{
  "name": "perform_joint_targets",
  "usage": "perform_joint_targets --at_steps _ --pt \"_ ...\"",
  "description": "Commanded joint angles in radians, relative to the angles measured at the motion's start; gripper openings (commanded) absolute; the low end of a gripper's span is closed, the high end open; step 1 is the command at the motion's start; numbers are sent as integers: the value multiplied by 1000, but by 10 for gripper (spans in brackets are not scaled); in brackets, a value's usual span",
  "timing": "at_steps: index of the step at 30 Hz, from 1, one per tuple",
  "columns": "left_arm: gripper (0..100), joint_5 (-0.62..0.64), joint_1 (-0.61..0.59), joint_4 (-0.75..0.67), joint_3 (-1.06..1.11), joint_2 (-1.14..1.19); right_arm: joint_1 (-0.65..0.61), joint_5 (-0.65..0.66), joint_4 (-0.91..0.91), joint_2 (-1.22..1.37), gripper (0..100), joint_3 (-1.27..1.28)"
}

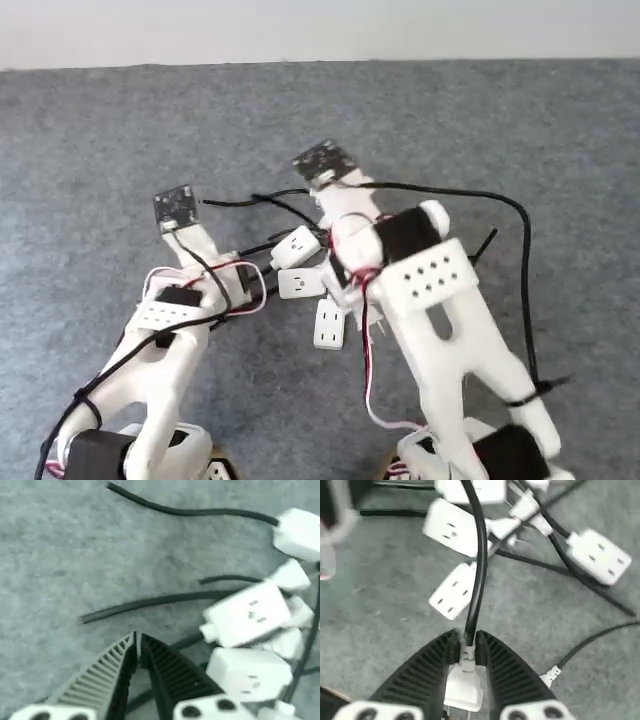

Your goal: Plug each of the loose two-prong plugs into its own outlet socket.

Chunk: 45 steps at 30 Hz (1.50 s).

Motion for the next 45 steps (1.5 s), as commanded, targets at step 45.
perform_joint_targets --at_steps 45 --pt "13 -585 327 138 286 -611 -131 265 -206 -127 8 272"
